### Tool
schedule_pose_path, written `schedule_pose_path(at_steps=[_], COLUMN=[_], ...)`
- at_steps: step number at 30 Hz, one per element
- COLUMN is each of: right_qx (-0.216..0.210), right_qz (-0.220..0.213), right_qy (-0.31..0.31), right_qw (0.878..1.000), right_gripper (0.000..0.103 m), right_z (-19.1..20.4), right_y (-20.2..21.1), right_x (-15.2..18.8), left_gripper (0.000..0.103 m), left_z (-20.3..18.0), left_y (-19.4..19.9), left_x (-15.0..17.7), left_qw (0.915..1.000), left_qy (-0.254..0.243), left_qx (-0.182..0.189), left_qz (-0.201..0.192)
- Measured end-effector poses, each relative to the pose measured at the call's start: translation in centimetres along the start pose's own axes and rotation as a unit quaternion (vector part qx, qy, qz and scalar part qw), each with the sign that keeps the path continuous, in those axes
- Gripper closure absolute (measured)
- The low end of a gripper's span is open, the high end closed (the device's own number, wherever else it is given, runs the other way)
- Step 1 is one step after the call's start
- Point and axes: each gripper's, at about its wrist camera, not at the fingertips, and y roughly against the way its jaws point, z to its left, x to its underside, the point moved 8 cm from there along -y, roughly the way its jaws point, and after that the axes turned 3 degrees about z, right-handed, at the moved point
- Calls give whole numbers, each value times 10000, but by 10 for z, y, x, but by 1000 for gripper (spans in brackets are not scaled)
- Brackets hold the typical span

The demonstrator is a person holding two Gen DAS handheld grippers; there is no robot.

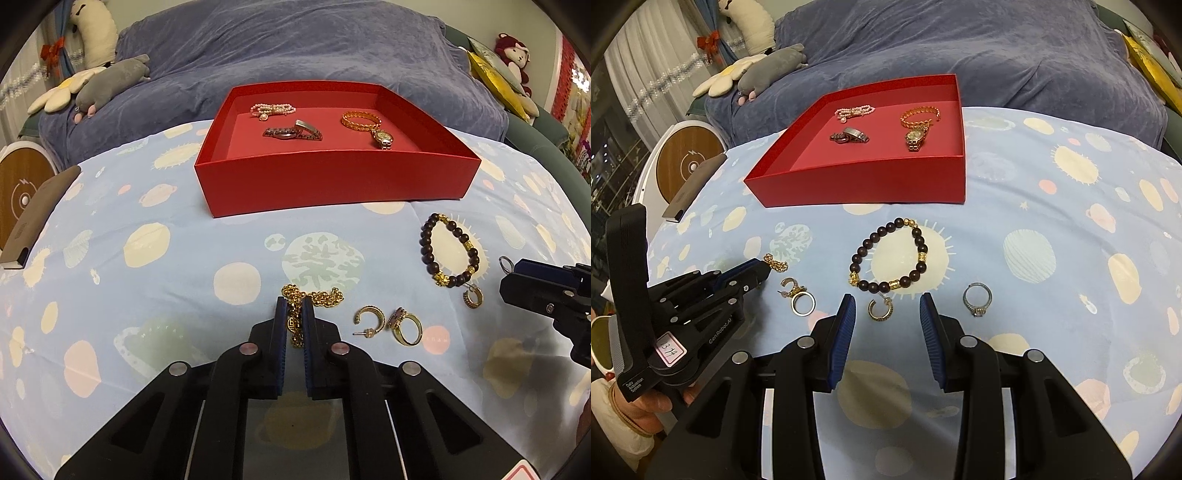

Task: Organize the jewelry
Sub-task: 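Grasp the gold chain with the left tool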

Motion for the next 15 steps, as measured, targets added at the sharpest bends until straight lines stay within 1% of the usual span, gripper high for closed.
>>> schedule_pose_path(at_steps=[3, 7, 15], right_qx=[2, 25, 105], right_qz=[-10, -12, -76], right_qy=[10, 8, -128], right_qw=[10000, 10000, 9998], right_gripper=[68, 68, 68], right_z=[0, -1, -11], right_y=[0, -1, -8], right_x=[-1, -2, -19], left_gripper=[98, 98, 98], left_z=[1, 5, 16], left_y=[0, 8, 43], left_x=[-1, -5, -24], left_qw=[10000, 9995, 9969], left_qy=[27, 226, 556], left_qx=[33, 199, 427], left_qz=[1, -24, -351])
